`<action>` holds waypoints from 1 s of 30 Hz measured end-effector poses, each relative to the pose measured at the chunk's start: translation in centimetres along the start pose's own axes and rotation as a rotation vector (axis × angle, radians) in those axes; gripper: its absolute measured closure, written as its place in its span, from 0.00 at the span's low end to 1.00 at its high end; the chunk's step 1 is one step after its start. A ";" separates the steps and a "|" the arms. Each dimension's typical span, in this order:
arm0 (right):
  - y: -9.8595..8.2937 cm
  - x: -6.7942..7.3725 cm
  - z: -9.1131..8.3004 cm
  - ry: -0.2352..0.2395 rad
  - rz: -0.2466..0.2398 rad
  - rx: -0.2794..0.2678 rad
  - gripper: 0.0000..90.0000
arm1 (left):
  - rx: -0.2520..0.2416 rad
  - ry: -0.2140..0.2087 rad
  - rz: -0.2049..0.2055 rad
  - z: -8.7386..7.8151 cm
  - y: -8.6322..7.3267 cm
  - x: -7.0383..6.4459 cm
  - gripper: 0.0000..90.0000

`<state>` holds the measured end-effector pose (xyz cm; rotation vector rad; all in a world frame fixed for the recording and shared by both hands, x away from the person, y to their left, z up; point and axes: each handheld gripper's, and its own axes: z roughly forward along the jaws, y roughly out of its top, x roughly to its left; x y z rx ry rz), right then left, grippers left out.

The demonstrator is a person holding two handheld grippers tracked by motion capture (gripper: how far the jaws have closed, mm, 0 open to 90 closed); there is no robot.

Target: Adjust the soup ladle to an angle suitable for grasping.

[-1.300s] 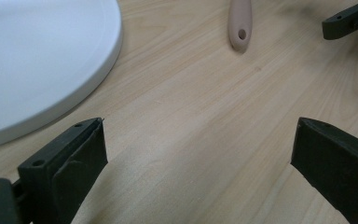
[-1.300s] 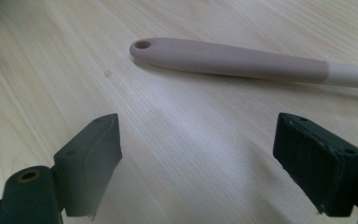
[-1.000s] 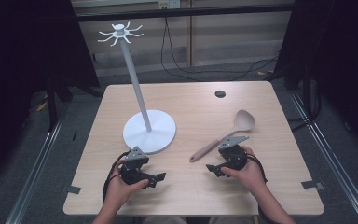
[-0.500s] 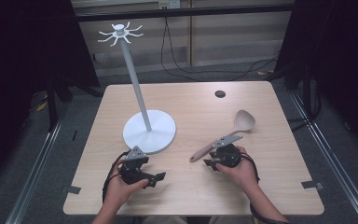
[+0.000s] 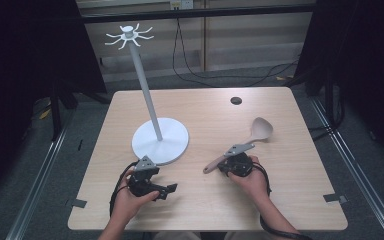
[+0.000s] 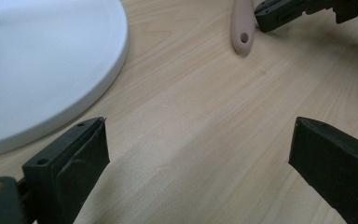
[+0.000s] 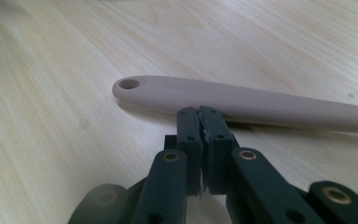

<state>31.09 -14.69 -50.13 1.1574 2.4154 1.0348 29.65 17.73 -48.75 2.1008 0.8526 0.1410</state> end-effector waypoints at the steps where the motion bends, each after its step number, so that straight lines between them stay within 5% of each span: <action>1: 0.1 0.0 0.1 0.000 -0.003 -0.006 0.97 | -0.001 0.000 -0.001 0.0 0.0 0.0 0.05; 19: 1.4 -0.3 1.8 0.000 0.031 -0.024 0.97 | 0.006 0.001 0.002 0.2 0.1 0.0 0.05; 30: 2.7 -0.9 2.6 0.014 -0.007 0.004 0.98 | 0.009 0.001 0.009 0.3 0.2 0.1 0.05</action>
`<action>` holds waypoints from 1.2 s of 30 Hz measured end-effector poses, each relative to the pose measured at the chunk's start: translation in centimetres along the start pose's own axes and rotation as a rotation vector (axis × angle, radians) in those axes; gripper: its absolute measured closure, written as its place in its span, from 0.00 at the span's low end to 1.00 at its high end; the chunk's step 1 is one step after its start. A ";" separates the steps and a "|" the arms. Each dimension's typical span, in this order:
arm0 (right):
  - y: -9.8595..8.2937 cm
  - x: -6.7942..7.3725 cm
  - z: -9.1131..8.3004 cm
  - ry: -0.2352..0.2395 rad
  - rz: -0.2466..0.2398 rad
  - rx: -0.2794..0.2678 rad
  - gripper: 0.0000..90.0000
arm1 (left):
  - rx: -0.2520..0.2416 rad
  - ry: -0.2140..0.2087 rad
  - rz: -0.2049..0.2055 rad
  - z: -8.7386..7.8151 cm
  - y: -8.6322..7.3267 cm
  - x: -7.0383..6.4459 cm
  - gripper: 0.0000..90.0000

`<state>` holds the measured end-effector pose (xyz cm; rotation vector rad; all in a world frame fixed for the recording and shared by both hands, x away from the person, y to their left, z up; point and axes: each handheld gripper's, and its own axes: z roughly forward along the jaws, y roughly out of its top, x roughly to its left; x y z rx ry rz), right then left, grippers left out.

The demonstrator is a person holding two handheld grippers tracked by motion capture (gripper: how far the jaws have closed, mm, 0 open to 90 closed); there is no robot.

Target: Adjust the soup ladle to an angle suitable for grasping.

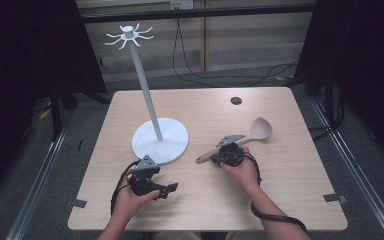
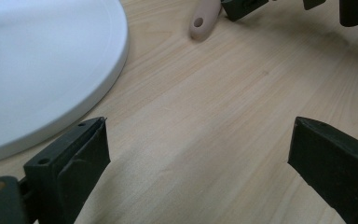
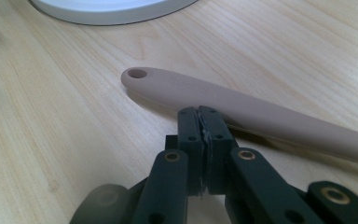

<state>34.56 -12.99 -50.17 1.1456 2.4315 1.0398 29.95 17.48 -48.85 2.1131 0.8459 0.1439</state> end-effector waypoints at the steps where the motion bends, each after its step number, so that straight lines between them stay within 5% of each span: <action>1: 0.0 0.0 0.0 0.000 0.000 0.000 0.98 | -0.001 -0.001 -0.002 0.0 0.0 0.0 0.05; 16: 0.7 -0.5 0.9 0.010 -0.004 -0.010 0.97 | 0.006 0.003 0.006 0.2 0.1 -0.2 0.05; 25: 1.2 -1.0 -0.5 0.045 -0.086 0.054 0.90 | 0.003 0.002 0.004 0.1 0.0 -0.1 0.05; 36: 2.4 -4.3 -3.2 0.020 -0.197 0.150 0.71 | 0.004 -0.002 0.006 0.3 0.1 -0.2 0.05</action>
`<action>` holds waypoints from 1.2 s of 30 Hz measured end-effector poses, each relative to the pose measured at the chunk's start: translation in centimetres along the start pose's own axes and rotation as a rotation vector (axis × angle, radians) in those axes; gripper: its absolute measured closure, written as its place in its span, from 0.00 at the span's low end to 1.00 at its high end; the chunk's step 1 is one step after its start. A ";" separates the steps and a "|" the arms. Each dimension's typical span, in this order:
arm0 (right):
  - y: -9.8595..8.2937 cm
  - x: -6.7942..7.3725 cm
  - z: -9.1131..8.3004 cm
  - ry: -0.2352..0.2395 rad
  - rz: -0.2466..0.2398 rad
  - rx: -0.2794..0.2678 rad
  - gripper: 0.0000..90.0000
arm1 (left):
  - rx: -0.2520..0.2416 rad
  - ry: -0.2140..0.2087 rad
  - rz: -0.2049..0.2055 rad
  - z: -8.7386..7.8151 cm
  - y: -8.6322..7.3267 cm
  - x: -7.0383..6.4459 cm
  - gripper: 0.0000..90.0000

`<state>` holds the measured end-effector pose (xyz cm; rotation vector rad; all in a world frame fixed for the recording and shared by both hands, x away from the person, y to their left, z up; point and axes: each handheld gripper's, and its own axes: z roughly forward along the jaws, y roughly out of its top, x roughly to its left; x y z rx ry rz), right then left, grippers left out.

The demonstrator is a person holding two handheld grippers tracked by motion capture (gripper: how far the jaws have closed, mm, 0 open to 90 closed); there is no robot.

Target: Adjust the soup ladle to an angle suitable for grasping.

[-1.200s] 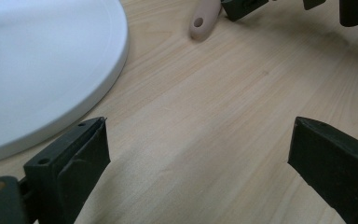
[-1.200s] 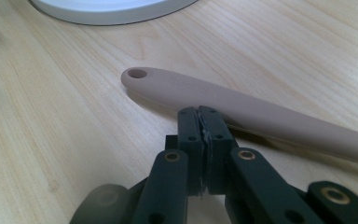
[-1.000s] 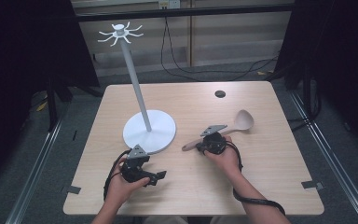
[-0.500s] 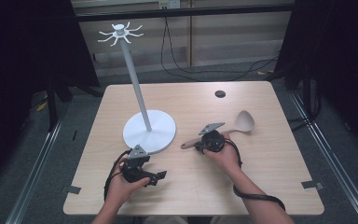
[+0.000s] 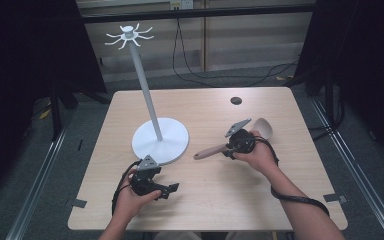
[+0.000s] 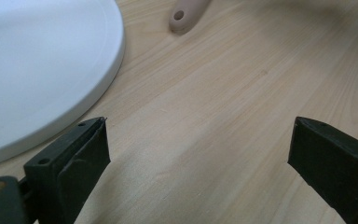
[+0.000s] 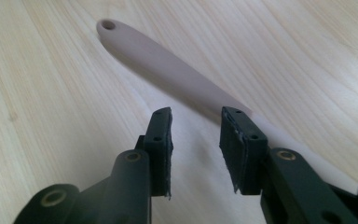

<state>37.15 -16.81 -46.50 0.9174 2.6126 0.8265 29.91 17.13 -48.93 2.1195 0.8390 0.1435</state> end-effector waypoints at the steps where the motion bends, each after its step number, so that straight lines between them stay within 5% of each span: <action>1: 0.0 0.0 0.0 0.000 0.000 0.000 0.71 | 0.002 0.001 0.001 0.0 0.0 0.0 0.05; 4: 0.1 -0.9 -0.2 -0.003 -0.083 0.053 0.64 | -0.001 -0.005 0.005 0.1 0.0 0.0 0.05; 12: 0.1 -2.0 -0.2 -0.035 -0.148 0.099 0.58 | 0.005 -0.003 0.006 0.1 0.0 0.0 0.05; 28: 0.7 -3.2 1.9 -0.026 -0.173 0.146 0.36 | 0.007 0.000 0.005 0.0 0.0 0.1 0.05; 36: 0.6 -3.5 2.9 0.002 -0.153 0.130 0.36 | 0.007 -0.001 0.000 0.0 -0.1 0.1 0.05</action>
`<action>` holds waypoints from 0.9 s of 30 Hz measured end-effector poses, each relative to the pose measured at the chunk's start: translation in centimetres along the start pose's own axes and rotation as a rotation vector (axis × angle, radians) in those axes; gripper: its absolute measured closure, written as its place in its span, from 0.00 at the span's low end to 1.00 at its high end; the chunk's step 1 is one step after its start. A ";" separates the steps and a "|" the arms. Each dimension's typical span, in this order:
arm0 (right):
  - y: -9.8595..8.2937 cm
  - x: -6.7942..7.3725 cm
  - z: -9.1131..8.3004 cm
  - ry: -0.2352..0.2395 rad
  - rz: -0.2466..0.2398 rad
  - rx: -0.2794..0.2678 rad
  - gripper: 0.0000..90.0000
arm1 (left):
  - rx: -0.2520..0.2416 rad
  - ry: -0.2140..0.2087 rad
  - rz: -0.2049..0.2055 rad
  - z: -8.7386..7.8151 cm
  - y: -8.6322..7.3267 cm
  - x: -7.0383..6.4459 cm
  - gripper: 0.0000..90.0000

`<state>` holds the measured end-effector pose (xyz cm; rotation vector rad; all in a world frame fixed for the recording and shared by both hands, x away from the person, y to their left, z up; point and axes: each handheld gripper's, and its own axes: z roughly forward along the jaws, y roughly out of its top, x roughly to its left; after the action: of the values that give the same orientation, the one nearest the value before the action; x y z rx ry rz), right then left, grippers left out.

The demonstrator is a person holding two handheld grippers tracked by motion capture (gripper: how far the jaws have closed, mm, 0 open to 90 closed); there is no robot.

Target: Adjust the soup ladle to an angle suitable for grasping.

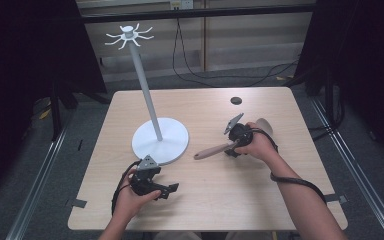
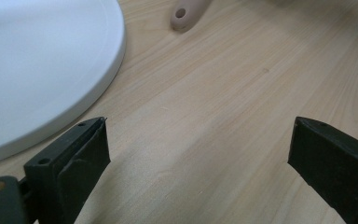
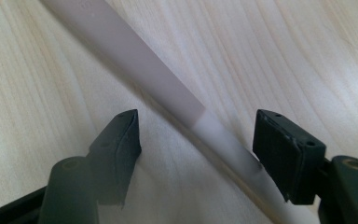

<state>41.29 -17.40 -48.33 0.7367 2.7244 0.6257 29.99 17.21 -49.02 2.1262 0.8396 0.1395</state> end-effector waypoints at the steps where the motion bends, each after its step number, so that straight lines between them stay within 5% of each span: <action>1: 0.0 -0.1 0.0 0.012 0.003 -0.004 0.40 | 0.001 0.001 0.000 0.0 0.0 0.0 0.05; 6: 0.3 0.1 -0.4 0.007 -0.046 0.035 0.58 | -0.005 0.001 -0.002 -0.1 0.0 0.0 0.05; 10: 0.9 0.6 -0.7 -0.023 -0.157 0.101 0.66 | -0.004 0.001 -0.002 -0.1 -0.1 0.0 0.05; 18: 1.8 0.8 -1.0 0.079 -0.205 0.217 0.74 | -0.003 0.004 0.002 -0.2 0.0 0.0 0.05; 27: 2.2 1.1 -0.6 0.114 -0.282 0.267 0.78 | -0.003 0.006 0.002 -0.2 0.0 0.0 0.05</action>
<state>41.14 -15.28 -46.92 0.3654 2.9761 0.2506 29.88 17.33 -48.87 2.1242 0.8408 0.1484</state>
